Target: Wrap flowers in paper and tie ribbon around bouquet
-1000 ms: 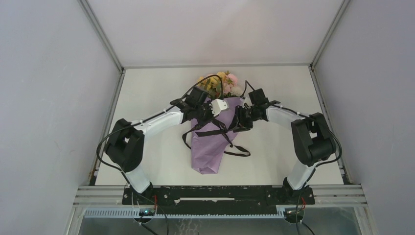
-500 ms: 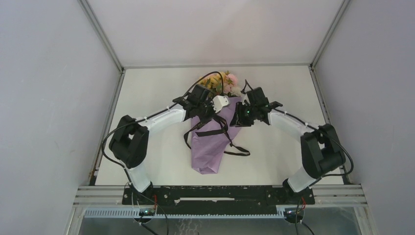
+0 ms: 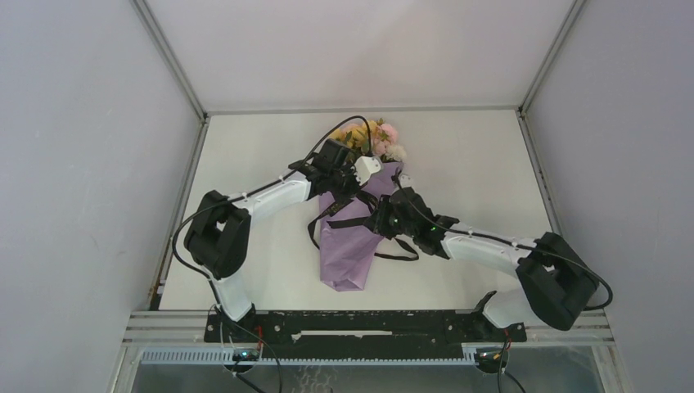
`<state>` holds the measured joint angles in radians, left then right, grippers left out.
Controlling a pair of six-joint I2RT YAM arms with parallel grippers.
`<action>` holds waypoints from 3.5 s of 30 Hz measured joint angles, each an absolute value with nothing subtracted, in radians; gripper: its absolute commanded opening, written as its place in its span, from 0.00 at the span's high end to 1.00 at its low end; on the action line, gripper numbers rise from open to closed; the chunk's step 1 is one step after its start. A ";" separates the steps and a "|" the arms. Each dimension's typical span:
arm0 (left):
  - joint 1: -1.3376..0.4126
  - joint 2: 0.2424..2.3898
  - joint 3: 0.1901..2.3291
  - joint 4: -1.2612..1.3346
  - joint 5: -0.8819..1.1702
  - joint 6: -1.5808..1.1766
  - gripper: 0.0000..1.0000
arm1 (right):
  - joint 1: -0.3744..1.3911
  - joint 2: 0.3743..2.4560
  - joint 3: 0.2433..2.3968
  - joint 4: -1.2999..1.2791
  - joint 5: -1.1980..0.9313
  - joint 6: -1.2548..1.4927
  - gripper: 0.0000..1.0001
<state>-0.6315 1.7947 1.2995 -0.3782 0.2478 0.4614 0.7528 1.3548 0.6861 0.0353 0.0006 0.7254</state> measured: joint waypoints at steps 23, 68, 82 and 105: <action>-0.632 1.795 1.299 -0.380 0.267 0.458 1.00 | 0.704 1.544 0.686 0.147 0.255 0.818 0.60; -0.511 1.806 1.380 -0.583 0.155 0.190 0.48 | 0.662 1.631 0.745 0.046 -0.159 0.610 1.00; -0.593 1.914 1.383 -0.557 0.025 0.162 0.89 | 0.669 1.631 0.745 0.030 -0.161 0.595 1.00; -0.393 1.788 1.383 -0.501 0.094 0.155 0.79 | 0.597 1.458 0.745 -0.123 -0.294 0.493 1.00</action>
<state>-0.3931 1.7882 1.3827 -0.5007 0.0944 0.1551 0.5972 1.4578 0.7452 -0.1234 -0.2935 0.4927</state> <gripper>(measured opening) 0.016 0.006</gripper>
